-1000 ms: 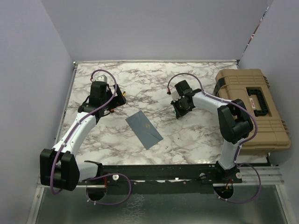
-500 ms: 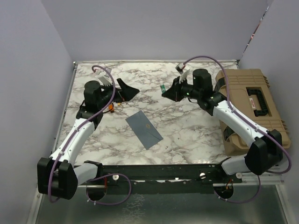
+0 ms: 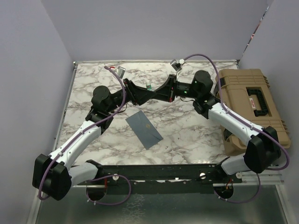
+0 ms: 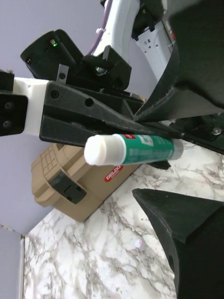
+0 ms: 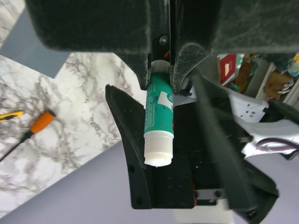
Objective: Place the letter into the envelope and seal it
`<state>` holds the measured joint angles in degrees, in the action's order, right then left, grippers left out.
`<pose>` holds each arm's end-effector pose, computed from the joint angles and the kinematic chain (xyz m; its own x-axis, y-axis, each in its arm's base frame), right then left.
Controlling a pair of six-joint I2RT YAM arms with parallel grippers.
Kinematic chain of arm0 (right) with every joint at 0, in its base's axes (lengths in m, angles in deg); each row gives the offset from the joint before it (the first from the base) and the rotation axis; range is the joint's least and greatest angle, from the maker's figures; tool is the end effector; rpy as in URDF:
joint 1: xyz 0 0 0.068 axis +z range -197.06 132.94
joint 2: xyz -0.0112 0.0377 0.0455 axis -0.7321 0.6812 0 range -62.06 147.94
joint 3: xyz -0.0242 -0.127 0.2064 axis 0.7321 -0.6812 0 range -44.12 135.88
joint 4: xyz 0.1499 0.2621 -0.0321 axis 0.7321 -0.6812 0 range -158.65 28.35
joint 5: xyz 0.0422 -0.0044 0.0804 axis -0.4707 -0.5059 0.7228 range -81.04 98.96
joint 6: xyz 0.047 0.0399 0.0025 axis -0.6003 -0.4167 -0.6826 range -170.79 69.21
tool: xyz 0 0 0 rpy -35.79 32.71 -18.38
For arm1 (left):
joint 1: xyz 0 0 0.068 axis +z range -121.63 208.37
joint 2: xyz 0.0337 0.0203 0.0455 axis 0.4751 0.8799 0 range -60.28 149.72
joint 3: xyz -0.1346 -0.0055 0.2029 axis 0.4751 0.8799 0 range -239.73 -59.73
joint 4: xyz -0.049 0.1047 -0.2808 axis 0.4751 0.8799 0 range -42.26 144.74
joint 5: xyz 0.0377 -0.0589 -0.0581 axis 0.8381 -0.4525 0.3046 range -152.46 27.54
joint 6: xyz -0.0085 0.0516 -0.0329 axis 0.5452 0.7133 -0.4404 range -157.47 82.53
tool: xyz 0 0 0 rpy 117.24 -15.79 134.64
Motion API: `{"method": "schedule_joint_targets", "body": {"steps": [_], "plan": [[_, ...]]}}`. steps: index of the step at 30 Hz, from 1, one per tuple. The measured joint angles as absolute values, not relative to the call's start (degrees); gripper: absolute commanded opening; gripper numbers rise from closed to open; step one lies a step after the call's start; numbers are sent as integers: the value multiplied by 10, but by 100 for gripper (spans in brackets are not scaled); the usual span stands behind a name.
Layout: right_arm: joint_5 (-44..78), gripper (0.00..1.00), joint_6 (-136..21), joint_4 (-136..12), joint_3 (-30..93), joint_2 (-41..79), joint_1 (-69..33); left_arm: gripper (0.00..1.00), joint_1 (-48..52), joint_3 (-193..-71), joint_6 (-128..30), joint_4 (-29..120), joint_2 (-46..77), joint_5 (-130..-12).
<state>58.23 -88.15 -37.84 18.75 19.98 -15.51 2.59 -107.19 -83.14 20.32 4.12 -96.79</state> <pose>0.3095 0.2315 0.3149 -0.5431 0.1311 -0.8294 -0.8248 0.1019 0.5562 0.2805 -0.1647 0.3178 -0.4996 -0.4147 -0.7606 0.7172 0.2945 -0.6316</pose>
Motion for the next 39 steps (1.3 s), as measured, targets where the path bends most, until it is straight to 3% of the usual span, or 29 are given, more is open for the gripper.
{"method": "schedule_joint_targets", "body": {"steps": [3, 8, 10, 12, 15, 17, 22, 25, 27, 35, 36, 37, 38, 39], "plan": [[592, 0, -897, -358, 182, 200, -146, 46, 24, -1072, -845, 195, 45, -964], [608, 1, -902, -351, 175, 200, -148, 61, 20, -1073, -864, 187, 44, -953], [622, 0, -902, -349, 175, 200, -147, 61, 21, -1073, -872, 180, 44, -941], [637, 0, -902, -348, 175, 200, -145, 51, 21, -1070, -879, 173, 44, -932], [648, 0, -903, -348, 175, 200, -144, 20, 23, -1066, -893, 165, 43, -923], [651, 0, -904, -351, 174, 202, -145, 12, 20, -1064, -905, 157, 38, -924], [652, 1, -914, -343, 172, 202, -144, 42, 17, -1063, -915, 151, 36, -929], [652, 1, -919, -342, 172, 202, -144, 45, 10, -1057, -926, 147, 36, -928], [652, 1, -922, -341, 172, 202, -144, 40, 1, -1049, -929, 147, 36, -927], [645, 1, -939, -335, 171, 201, -144, 1, -14, -1036, -934, 145, 20, -899], [644, 7, -942, -332, 170, 201, -144, 0, -15, -1036, -933, 144, 18, -897], [643, 26, -943, -331, 170, 201, -144, 0, -16, -1035, -933, 144, 18, -893], [643, 38, -944, -331, 170, 201, -144, 0, -17, -1035, -934, 144, 18, -890], [643, 43, -948, -331, 171, 201, -144, 0, -18, -1035, -933, 144, 18, -887]]}}
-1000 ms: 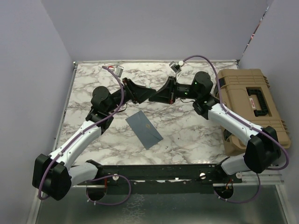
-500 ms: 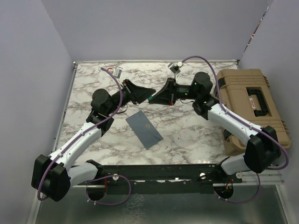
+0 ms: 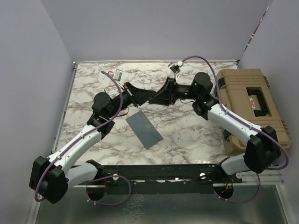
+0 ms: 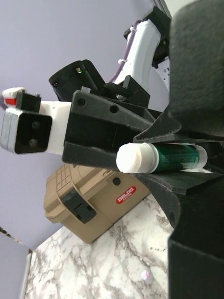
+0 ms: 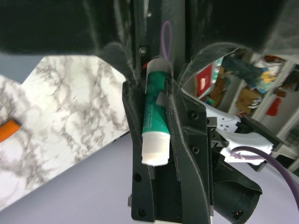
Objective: Place the letter into the envelope and seal it
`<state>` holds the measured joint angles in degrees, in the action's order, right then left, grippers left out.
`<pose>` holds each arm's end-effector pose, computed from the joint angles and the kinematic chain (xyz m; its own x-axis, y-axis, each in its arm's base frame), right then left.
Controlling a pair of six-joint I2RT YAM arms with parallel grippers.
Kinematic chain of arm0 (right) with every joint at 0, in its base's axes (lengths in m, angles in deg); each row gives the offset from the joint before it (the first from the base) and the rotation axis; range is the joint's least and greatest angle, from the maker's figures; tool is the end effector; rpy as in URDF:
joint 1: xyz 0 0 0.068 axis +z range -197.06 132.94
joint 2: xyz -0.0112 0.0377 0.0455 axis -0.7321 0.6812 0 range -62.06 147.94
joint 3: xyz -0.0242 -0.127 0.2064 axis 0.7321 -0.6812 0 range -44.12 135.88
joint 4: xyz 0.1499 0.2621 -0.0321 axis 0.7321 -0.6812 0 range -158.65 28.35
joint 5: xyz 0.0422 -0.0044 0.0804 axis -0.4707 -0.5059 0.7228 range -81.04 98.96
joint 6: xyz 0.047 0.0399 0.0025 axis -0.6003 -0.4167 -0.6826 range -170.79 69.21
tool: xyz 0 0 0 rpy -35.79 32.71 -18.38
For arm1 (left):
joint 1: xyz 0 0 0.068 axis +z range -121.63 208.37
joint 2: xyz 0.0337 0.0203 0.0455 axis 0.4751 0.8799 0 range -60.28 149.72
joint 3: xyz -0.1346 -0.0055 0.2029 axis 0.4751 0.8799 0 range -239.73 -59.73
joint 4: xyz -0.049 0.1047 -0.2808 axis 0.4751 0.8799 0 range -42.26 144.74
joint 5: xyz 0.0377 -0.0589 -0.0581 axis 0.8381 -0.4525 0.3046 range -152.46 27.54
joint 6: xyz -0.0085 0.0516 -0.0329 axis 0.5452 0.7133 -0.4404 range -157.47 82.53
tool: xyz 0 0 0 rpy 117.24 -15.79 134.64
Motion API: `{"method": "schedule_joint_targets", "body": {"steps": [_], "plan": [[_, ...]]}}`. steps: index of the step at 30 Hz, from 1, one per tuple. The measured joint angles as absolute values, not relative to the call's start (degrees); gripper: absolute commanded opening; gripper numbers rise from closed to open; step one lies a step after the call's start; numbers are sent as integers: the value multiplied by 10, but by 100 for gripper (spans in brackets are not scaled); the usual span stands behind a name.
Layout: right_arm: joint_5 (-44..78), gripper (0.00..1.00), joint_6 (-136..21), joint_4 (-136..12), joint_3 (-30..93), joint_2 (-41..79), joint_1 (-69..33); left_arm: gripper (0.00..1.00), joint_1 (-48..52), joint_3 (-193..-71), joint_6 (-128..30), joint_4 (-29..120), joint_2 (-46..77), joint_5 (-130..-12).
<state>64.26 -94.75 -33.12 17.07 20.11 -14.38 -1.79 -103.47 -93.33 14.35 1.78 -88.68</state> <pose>0.2989 0.2372 0.3105 -0.6100 0.0780 -0.7885 -0.7918 -0.0214 0.6104 0.2630 -0.1767 0.3160 -0.5521 -0.5379 -0.6371 0.6462 0.2069 -0.7346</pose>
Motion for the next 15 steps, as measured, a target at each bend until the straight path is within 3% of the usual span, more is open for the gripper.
{"method": "schedule_joint_targets", "body": {"steps": [3, 5, 15], "plan": [[638, 56, -958, -336, 174, 201, -144, 0, -21, -1035, -939, 146, 18, -875], [632, 59, -969, -342, 177, 201, -144, 0, -22, -1036, -941, 146, 18, -872], [583, 52, -1128, -207, 112, 189, -144, 0, -22, -1097, -975, 154, 28, -836]]}}
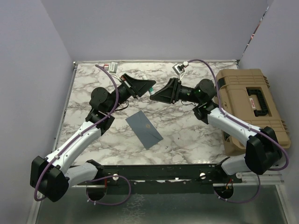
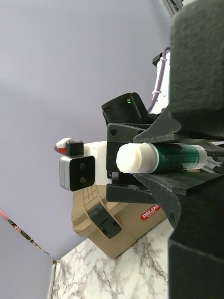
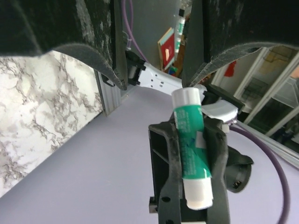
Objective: Place the letter into the envelope and seal it
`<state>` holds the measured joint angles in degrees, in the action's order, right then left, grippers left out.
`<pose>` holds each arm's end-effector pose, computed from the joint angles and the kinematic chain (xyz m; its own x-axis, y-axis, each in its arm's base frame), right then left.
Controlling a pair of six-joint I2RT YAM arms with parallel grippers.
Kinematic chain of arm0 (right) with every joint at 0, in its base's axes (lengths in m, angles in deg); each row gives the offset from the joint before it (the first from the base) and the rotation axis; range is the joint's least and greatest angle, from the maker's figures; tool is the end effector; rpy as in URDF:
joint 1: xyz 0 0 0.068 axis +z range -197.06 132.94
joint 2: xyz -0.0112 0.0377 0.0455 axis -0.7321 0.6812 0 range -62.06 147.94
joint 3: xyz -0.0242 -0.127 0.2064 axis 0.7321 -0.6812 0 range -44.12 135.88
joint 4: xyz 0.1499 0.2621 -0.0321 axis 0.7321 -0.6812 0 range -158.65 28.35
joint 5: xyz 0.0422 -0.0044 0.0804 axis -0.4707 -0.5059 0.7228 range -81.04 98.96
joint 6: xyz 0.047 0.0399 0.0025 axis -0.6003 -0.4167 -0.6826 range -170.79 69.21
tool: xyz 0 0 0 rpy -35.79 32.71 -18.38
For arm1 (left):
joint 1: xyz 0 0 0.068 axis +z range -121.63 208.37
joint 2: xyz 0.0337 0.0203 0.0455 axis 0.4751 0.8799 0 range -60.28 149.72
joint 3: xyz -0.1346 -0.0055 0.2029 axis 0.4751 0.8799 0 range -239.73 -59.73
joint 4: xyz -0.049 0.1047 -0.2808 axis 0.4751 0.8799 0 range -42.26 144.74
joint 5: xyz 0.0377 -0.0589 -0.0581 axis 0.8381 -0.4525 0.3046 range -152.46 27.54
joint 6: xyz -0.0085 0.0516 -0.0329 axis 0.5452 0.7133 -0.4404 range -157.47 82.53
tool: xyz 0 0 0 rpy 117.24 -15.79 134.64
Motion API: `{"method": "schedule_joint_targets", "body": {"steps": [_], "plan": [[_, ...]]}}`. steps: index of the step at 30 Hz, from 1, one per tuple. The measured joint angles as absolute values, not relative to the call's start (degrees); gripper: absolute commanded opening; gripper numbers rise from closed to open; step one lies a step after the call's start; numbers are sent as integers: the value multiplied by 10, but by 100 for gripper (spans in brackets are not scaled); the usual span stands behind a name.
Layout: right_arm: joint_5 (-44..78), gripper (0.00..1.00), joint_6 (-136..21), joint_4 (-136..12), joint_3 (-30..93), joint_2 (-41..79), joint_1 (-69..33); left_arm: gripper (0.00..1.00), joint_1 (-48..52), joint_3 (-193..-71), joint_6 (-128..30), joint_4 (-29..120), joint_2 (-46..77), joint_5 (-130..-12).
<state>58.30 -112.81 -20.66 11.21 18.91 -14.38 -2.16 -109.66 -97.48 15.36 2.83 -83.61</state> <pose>0.2932 0.2300 0.3006 -0.7500 0.2024 -0.6297 -0.6507 -0.0545 0.7574 0.2679 -0.1775 0.3530 -0.5229 -0.6294 -0.5749 0.6290 0.1703 -0.7585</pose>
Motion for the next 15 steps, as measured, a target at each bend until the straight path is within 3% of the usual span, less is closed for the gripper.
{"method": "schedule_joint_targets", "body": {"steps": [8, 15], "plan": [[549, 45, -1200, -124, 111, 190, -144, 0, -22, -1108, -991, 190, 34, -823], [546, 20, -1233, -95, 110, 203, -144, 0, -24, -1112, -1003, 185, 39, -807]]}}
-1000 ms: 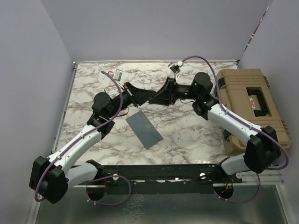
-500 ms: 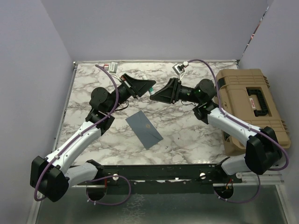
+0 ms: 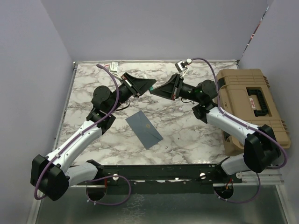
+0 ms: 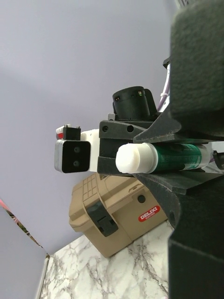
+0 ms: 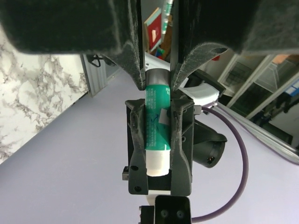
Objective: Place the letter into the envelope and seal it
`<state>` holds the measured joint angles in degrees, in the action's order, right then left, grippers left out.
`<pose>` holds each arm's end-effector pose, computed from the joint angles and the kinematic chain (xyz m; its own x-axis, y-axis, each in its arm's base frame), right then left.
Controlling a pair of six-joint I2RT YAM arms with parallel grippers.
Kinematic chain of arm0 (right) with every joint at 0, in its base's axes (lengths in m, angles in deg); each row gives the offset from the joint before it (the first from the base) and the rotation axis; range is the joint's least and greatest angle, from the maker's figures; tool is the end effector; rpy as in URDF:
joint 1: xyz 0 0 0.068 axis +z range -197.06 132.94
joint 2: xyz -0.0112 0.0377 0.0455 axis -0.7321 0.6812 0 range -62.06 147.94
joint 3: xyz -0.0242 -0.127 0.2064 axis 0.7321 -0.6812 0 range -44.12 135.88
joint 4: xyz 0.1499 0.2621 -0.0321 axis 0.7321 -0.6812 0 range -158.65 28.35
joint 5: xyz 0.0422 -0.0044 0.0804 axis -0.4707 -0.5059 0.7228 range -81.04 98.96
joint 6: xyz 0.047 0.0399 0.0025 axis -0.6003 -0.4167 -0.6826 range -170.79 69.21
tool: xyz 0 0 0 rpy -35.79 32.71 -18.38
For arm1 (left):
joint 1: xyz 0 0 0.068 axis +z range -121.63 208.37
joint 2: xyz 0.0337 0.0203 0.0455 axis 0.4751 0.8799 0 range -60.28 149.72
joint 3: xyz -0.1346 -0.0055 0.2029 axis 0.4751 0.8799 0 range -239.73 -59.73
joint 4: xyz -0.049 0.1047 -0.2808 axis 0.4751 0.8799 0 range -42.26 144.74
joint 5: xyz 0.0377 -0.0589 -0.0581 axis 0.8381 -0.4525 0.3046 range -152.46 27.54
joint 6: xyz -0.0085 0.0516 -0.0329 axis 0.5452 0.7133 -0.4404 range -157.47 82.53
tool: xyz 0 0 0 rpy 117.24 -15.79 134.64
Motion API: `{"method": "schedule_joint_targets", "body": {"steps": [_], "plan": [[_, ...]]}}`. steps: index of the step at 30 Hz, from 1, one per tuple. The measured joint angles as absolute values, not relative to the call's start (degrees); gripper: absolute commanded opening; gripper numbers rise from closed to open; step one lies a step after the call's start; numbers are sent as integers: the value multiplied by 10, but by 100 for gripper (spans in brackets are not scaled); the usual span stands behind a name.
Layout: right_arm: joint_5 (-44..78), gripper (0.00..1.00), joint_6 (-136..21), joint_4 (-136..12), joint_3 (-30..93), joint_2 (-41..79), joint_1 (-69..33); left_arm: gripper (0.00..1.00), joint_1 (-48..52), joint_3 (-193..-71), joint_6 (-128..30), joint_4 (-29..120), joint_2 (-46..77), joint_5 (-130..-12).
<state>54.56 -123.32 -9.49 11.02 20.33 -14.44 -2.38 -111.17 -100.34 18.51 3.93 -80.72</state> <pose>0.2942 0.2278 0.3107 -0.7740 0.2969 -0.5593 -0.6154 -0.1447 0.7748 0.2740 -0.1800 0.3520 -0.5509 -0.6557 -0.5164 0.5560 0.1731 -0.8129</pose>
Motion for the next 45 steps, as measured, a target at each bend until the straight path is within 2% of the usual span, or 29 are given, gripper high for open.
{"method": "schedule_joint_targets", "body": {"steps": [5, 6, 9, 15, 19, 24, 25, 26, 28, 29, 31, 35, 39, 45], "plan": [[545, 2, -1203, -153, 139, 205, -144, 0, -24, -1109, -1013, 179, 39, -790], [547, 1, -1189, -176, 151, 207, -144, 0, -24, -1105, -1017, 174, 39, -784], [551, 1, -1113, -260, 189, 214, -144, 0, -24, -1089, -1025, 169, 32, -755], [498, 0, -831, -481, 266, 224, -131, 0, -22, -1090, -1041, 245, 43, -682], [399, 1, -670, -557, 280, 232, -113, 0, -17, -1120, -1073, 309, 94, -646], [231, 1, -492, -582, 270, 232, -56, 0, -11, -1145, -1133, 371, 139, -620], [205, 4, -470, -583, 270, 232, -45, 0, -10, -1145, -1145, 378, 140, -615], [183, 11, -454, -581, 270, 232, -39, 0, -10, -1145, -1152, 380, 139, -611], [158, 39, -439, -579, 270, 230, -31, 0, -10, -1146, -1160, 379, 139, -607], [156, 48, -445, -579, 270, 230, -30, 0, -10, -1147, -1159, 379, 139, -607], [166, 57, -474, -591, 280, 230, -33, 0, -8, -1156, -1149, 376, 141, -617], [231, 64, -558, -634, 320, 213, -51, 0, 9, -1179, -1100, 321, 149, -675], [293, 65, -669, -635, 309, 135, -87, 0, 33, -1179, -1056, 239, 149, -752], [341, 56, -868, -522, 214, 14, -160, 0, 49, -1179, -1014, 127, 150, -862]]}}
